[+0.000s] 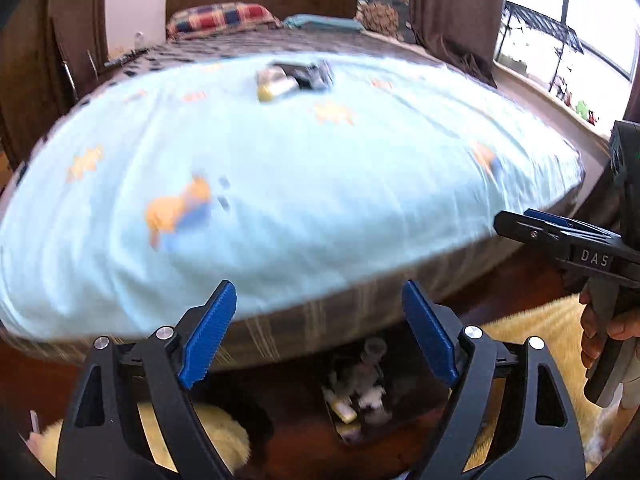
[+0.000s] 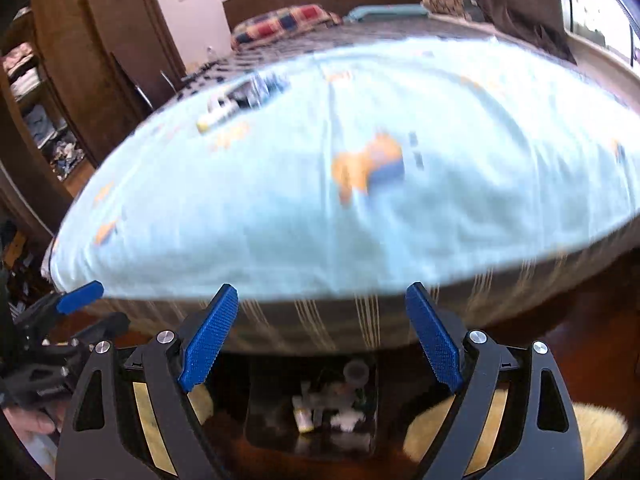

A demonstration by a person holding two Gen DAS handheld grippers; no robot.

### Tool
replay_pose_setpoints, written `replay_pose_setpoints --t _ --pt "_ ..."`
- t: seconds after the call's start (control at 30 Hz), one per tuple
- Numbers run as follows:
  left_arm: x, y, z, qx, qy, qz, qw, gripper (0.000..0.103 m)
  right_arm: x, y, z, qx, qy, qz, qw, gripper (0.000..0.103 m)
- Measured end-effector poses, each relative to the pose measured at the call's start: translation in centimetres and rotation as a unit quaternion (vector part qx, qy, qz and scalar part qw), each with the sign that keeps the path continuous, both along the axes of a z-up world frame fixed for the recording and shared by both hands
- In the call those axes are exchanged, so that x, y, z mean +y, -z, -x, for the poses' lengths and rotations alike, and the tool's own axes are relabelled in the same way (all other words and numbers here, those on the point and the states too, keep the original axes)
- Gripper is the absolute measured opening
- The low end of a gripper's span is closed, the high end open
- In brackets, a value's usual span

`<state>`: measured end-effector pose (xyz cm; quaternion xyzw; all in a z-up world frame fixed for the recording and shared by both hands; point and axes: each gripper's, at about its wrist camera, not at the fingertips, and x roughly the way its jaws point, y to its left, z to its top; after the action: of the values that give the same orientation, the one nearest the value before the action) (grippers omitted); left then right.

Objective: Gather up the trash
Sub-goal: 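Raise both open tools back over the bed items, then grasp the blue-white cloth with the right tool while the left tool grasps the yellow-capped tube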

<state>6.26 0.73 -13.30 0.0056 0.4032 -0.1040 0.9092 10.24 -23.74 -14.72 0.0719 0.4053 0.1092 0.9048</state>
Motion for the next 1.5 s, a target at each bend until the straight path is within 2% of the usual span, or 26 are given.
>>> replay_pose_setpoints --t 0.17,0.33,0.63,0.8,0.83,0.87,0.93,1.03,1.2,1.3,1.33,1.47,1.5 --pt "1.0 -2.1 -2.6 -0.025 -0.004 -0.013 0.9996 0.081 1.4 -1.9 -3.3 -0.019 -0.014 0.014 1.000 0.087" --pt "2.0 -3.5 -5.7 -0.039 0.001 -0.013 0.9992 0.087 3.1 -3.3 -8.3 -0.022 -0.017 0.004 1.000 0.087" --pt "3.1 -2.5 -13.2 -0.016 -0.005 -0.013 0.9998 0.087 7.0 -4.2 -15.9 -0.030 -0.032 0.018 0.999 0.086" --pt "3.1 -1.3 -16.9 -0.004 -0.005 -0.015 0.9999 0.087 8.3 -3.8 -20.1 -0.022 -0.040 0.012 0.999 0.076" --pt "3.2 -1.1 -17.4 -0.003 -0.005 -0.015 0.9999 0.086 8.5 -3.6 -20.9 -0.017 -0.043 0.006 0.999 0.071" --pt "3.2 -1.0 -18.1 -0.002 -0.005 -0.014 0.9999 0.083 8.7 -3.4 -21.7 -0.012 -0.044 -0.001 0.999 0.067" --pt "3.1 -0.8 -19.2 0.001 -0.003 -0.009 1.0000 0.079 9.0 -3.1 -22.7 -0.007 -0.046 -0.009 0.999 0.065" --pt "3.0 -0.6 -20.7 0.005 0.003 0.003 1.0000 0.077 9.7 -2.6 -24.2 0.000 -0.051 -0.012 0.999 0.056" --pt "2.6 -0.2 -22.9 0.014 0.011 0.013 0.9997 0.062 10.7 -1.6 -25.7 0.013 -0.060 -0.012 0.998 0.044" --pt "2.2 -0.1 -23.8 0.021 0.020 0.015 0.9995 0.053 11.1 -1.2 -26.0 0.019 -0.067 -0.015 0.997 0.034" --pt "2.1 0.0 -24.0 0.022 0.021 0.015 0.9994 0.047 11.1 -1.2 -26.0 0.018 -0.068 -0.015 0.997 0.027" --pt "1.7 0.1 -24.4 0.026 0.031 0.016 0.9991 0.027 10.9 -1.5 -25.6 0.012 -0.064 -0.006 0.998 0.026" --pt "1.6 0.2 -24.5 0.027 0.034 0.015 0.9989 0.026 10.8 -1.6 -25.5 0.011 -0.063 -0.006 0.998 0.026"
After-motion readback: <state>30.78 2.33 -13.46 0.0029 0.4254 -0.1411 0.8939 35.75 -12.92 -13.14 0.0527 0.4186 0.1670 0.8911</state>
